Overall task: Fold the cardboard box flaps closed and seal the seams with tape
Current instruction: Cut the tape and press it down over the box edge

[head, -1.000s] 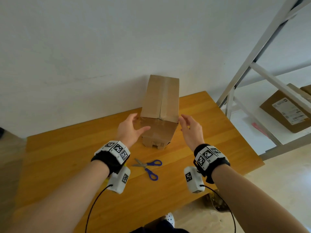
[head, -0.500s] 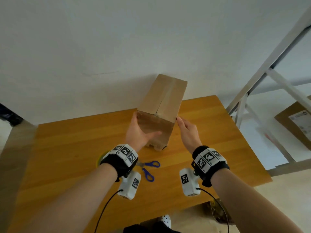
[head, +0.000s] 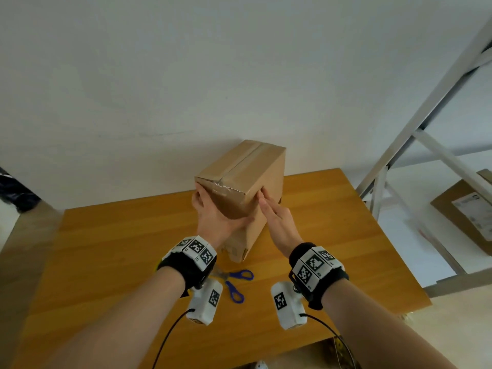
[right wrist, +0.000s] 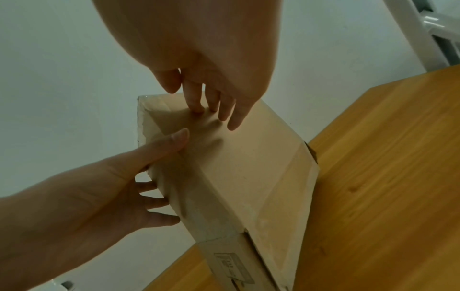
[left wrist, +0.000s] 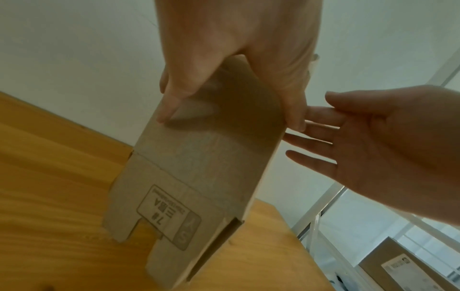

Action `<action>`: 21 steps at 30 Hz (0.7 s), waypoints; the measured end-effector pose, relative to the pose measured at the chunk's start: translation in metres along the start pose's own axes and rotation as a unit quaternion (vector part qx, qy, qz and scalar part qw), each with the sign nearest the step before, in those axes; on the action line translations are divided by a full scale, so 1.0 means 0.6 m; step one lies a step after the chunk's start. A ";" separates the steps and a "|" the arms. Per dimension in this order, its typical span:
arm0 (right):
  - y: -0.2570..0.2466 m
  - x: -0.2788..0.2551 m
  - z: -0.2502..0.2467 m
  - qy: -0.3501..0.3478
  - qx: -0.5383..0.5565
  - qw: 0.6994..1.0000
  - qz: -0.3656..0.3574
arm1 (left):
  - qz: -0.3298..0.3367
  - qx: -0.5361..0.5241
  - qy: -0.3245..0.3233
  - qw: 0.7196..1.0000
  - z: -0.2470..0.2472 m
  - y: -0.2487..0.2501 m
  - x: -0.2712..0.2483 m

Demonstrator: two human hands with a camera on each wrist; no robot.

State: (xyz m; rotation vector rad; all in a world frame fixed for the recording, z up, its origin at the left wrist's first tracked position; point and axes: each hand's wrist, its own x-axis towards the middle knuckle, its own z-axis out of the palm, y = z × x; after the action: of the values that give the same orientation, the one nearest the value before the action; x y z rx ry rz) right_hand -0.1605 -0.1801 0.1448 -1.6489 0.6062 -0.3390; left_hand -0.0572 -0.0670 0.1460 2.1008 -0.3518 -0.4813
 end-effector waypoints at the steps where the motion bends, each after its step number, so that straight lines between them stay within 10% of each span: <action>1: -0.001 0.001 0.001 -0.005 -0.003 1.000 -0.003 | 0.003 -0.004 0.005 1.000 -0.003 0.000 0.001; 21: 0.043 0.086 -0.066 0.038 -0.113 0.987 0.112 | -0.040 -0.185 -0.124 0.974 -0.181 -0.035 0.039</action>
State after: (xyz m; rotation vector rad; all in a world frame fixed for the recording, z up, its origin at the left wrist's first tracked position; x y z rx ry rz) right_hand -0.1448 -0.2440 0.1203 -1.7685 0.9060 -0.1748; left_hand 0.0153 0.0134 0.1778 1.7008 -0.2932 -0.7973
